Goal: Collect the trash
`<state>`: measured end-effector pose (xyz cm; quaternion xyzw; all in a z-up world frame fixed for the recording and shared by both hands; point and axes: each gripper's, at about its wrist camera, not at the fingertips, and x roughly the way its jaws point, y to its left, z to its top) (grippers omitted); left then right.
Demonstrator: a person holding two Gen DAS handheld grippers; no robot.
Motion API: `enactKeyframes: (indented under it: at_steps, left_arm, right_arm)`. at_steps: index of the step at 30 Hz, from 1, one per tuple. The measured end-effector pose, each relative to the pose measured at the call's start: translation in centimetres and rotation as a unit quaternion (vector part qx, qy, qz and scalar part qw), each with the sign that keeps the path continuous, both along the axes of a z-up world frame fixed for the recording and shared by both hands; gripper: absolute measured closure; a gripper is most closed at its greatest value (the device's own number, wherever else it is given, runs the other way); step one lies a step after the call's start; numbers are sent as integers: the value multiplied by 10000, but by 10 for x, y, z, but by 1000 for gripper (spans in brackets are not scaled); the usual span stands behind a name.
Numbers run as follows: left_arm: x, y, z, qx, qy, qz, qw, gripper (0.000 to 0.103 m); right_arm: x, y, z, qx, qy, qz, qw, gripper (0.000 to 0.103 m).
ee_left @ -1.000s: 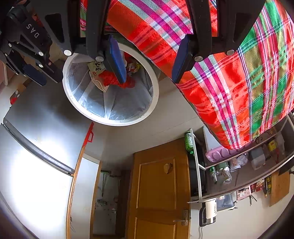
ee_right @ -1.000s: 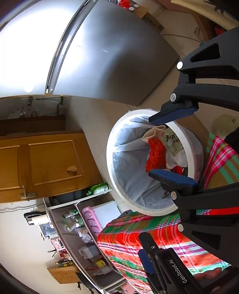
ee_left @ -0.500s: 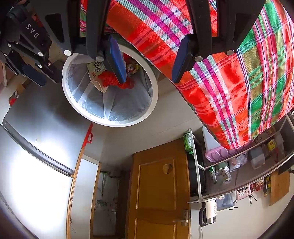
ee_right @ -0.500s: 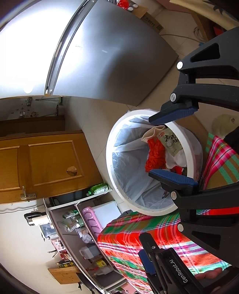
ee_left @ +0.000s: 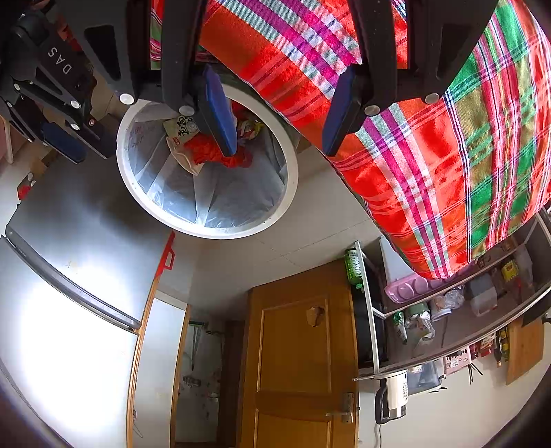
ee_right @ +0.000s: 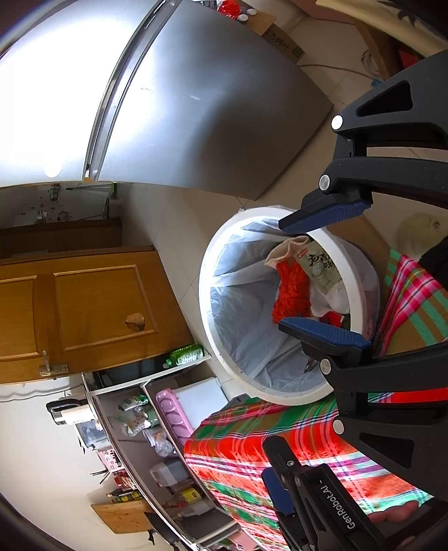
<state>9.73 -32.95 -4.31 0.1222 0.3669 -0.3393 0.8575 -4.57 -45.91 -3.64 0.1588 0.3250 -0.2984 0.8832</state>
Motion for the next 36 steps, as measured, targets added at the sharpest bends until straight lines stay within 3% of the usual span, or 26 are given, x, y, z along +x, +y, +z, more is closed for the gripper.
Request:
enactKeyframes:
  at_steps: [36]
  left_arm:
    - [-2, 2, 0, 11, -5, 1, 10000, 52]
  right_arm:
    - [-2, 6, 0, 3, -22, -32, 10000, 51]
